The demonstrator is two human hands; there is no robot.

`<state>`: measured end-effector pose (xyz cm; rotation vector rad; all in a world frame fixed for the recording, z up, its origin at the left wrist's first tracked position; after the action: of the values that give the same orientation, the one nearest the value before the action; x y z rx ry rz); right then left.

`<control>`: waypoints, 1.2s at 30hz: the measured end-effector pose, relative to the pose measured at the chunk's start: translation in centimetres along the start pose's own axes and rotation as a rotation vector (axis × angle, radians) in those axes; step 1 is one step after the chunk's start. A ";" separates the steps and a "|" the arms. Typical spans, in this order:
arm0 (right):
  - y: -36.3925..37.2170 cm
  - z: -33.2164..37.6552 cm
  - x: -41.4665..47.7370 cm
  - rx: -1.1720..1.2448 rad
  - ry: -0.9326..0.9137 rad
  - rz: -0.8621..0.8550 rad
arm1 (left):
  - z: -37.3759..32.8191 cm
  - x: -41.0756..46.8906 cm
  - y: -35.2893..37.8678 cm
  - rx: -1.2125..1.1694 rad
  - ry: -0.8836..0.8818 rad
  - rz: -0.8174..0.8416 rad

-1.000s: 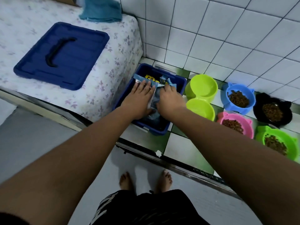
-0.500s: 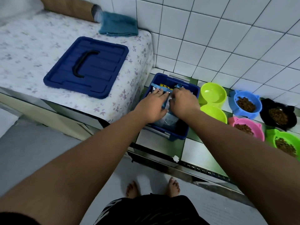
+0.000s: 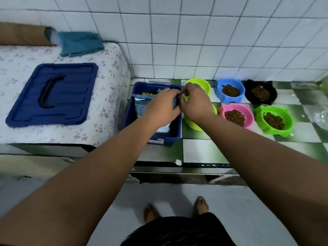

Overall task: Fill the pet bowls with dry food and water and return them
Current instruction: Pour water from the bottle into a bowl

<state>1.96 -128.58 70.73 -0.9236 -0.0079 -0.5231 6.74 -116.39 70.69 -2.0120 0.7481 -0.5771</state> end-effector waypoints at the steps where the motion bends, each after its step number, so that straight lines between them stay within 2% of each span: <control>1: -1.2 -1.3 -0.4 0.013 0.028 -0.030 | -1.3 0.7 0.5 -0.017 0.012 -0.007; 8: -12.9 -12.7 -5.2 0.184 0.245 -0.302 | -13.7 4.3 8.1 -0.175 0.144 0.044; 15: -25.2 -25.2 -11.3 0.177 0.391 -0.431 | -27.7 7.2 17.3 -0.402 0.115 0.134; 19: -30.8 -31.3 -13.5 0.214 0.478 -0.485 | -33.6 9.0 22.0 -0.448 0.125 0.220; 26: -35.8 -37.5 -14.2 0.231 0.533 -0.608 | -39.6 12.6 27.6 -0.482 0.165 0.310; 33: -41.2 -40.7 -10.9 0.279 0.498 -0.862 | -44.2 18.8 31.6 -0.528 0.179 0.429; 36: -43.4 -42.1 -9.0 0.245 0.513 -0.919 | -45.6 21.5 32.9 -0.549 0.164 0.479</control>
<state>-33.68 -177.94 75.79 -0.4814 -0.0327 -1.5659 -16.73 -171.77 67.51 -2.1654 1.5681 -0.2676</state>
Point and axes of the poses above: each hand's wrist, its own x-axis towards the middle knuckle, its own y-axis out of the palm, z = x × y, the point moved 5 cm from there along x, towards the middle knuckle, and after that the axes turned 3 degrees about x, right-handed, at the moved point
